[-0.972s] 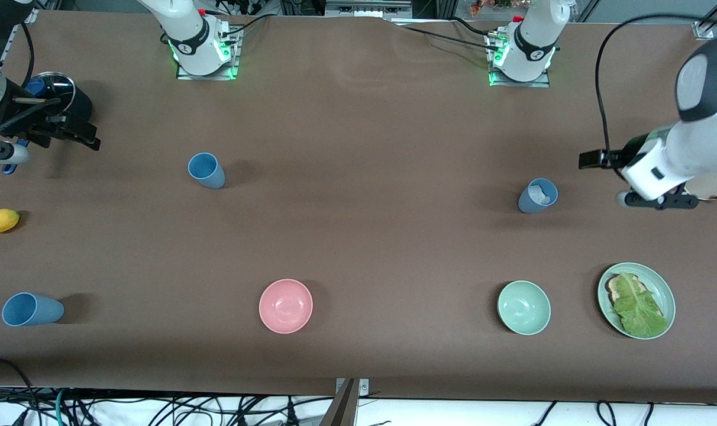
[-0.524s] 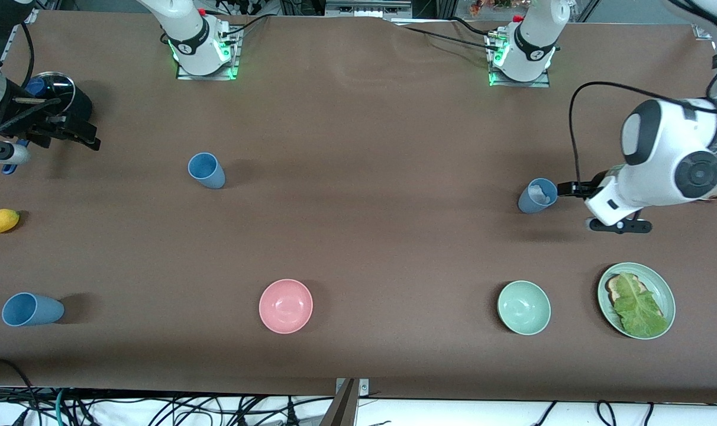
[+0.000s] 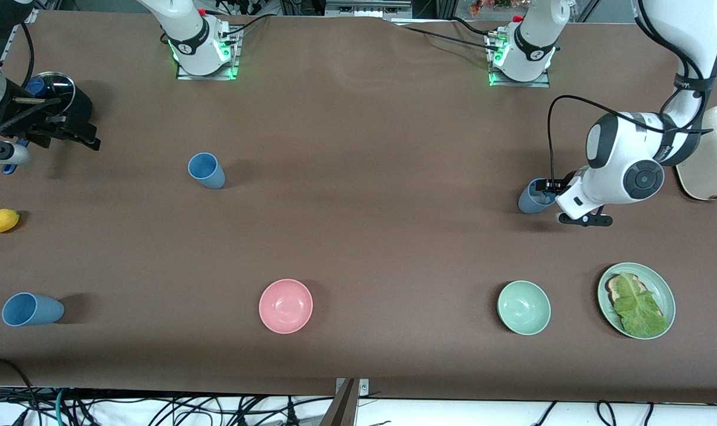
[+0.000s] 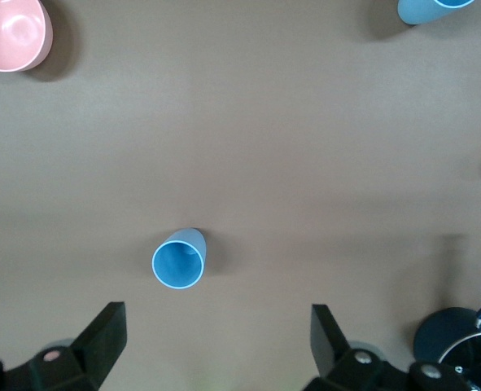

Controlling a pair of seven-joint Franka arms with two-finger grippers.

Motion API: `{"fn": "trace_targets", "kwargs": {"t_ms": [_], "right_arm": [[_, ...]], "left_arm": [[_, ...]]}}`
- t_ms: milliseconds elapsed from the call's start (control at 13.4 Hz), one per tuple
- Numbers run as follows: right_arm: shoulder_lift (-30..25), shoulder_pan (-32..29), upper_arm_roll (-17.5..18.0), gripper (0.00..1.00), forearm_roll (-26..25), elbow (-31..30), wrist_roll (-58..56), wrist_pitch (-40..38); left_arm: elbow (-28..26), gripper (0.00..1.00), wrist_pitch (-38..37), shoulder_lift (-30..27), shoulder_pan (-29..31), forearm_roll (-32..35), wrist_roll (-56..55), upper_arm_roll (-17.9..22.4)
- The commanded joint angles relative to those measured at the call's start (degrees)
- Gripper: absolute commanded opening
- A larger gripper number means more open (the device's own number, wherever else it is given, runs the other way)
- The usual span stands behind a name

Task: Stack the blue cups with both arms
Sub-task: 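Reach the left gripper down and grasp the tissue-filled blue cup, then carry the blue cup with the left gripper to mid-table and release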

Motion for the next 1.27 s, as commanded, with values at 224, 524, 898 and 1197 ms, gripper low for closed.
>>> {"fn": "trace_targets", "kwargs": {"t_ms": [224,524,898,1197], "right_arm": [[-0.32,-0.14,0.23,1.00,0.09,0.18,-0.56,0.03],[-0.32,-0.14,0.23,1.00,0.09,0.09,-0.56,0.03],[-0.32,-0.14,0.23,1.00,0.09,0.09,-0.56,0.03],[-0.23,-0.14,0.23,1.00,0.09,0.09,-0.56,0.03]], "left_arm": [[2.02,0.00,0.14,1.36,0.33,0.95,0.45,-0.23],[3.16,0.00,0.14,1.27,0.25,0.69,0.63,-0.23],[10.08,0.00,-2.13,1.36,-1.24,-4.11,-3.21,-5.58],[14.40,0.00,-2.84,4.78,-9.40,-6.34,-16.99,-7.88]]}}
